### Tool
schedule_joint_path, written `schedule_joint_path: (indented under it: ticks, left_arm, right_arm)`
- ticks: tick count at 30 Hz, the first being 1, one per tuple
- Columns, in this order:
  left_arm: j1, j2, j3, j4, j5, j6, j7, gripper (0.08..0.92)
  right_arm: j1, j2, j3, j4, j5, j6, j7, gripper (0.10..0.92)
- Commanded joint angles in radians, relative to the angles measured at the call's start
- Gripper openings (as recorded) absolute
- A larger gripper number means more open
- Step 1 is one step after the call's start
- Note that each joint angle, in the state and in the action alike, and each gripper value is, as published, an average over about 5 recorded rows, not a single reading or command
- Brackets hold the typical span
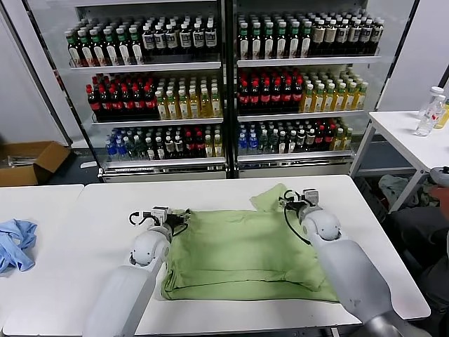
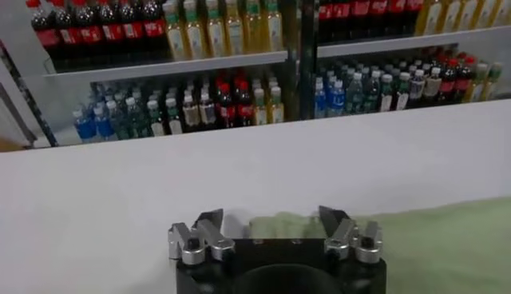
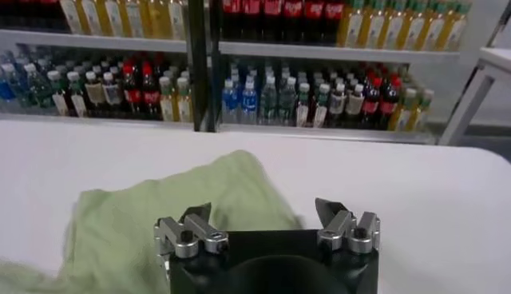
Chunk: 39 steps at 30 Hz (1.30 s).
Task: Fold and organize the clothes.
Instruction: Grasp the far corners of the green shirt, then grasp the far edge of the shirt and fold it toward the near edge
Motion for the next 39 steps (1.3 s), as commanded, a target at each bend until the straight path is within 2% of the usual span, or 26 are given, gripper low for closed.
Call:
schedule_joint_path:
  ticks: [1,13,19,22,28,33,39]
  left_arm:
    - [0.0,0.005,0.021,0.018,-0.031,0.009,0.002,0.663]
    - [0.085,0.008,-0.002,-0.043,-0.058,0.008,0.021,0.317]
    - [0.107,0.002,-0.034,-0.09,-0.122,-0.042,0.023,0.145]
    - [0.121,0.006,-0.055,-0.151,-0.146,-0.086,0.022,0.096]
    - [0.175,0.024,-0.094,-0.311,-0.173,-0.112,0.021,0.09]
    - [0.285,0.052,-0.115,-0.451,-0.179,-0.112,0.02,0.09]
    - [0.396,0.061,-0.154,-0.541,-0.192,-0.106,0.022,0.09]
  right_arm:
    - [0.08,0.045,-0.033,-0.14,0.003,-0.009,-0.021,0.715]
    - [0.053,0.018,-0.034,-0.096,0.013,-0.006,-0.049,0.368]
    - [0.032,-0.008,-0.029,-0.037,0.022,0.083,-0.062,0.195]
    - [0.013,-0.027,-0.017,0.031,0.03,0.143,-0.06,0.126]
    - [-0.074,-0.076,0.037,0.236,0.054,0.194,-0.027,0.106]
    - [-0.212,-0.119,0.093,0.427,0.055,0.194,-0.024,0.106]
    - [-0.406,-0.151,0.182,0.607,0.041,0.188,-0.023,0.106]
